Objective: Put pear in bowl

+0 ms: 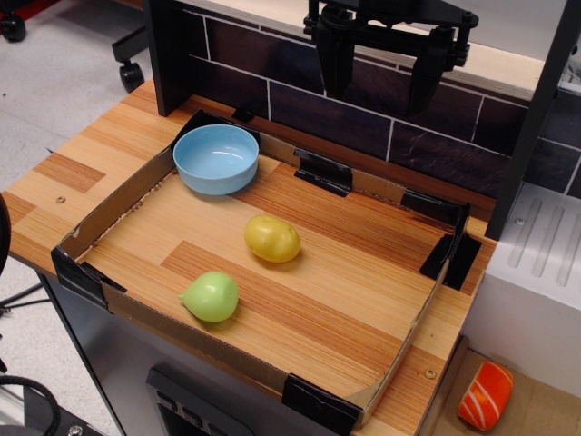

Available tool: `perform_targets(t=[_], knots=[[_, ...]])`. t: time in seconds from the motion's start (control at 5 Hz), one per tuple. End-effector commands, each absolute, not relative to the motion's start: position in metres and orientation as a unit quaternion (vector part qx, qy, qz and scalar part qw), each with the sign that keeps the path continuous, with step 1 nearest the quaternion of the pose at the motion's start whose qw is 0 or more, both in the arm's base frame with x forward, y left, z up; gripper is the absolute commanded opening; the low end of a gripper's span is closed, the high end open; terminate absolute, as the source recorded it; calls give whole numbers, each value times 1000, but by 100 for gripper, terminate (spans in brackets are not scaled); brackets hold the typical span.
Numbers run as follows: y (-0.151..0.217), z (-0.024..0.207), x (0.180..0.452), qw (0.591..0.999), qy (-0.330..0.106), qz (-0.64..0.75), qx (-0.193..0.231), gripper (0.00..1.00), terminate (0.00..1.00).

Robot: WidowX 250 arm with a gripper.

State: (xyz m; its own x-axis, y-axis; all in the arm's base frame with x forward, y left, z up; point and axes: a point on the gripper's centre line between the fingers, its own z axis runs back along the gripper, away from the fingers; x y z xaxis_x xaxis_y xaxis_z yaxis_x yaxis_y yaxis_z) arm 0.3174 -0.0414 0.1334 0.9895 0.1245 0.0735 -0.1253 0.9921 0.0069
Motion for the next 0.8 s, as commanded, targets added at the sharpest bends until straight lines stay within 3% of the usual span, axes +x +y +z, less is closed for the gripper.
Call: perform_targets(t=[0.0,0.6], knots=[[-41,133,317,997,-36,63,6,100,0],[-13,129,234,995,-32,94,-15,100,0]])
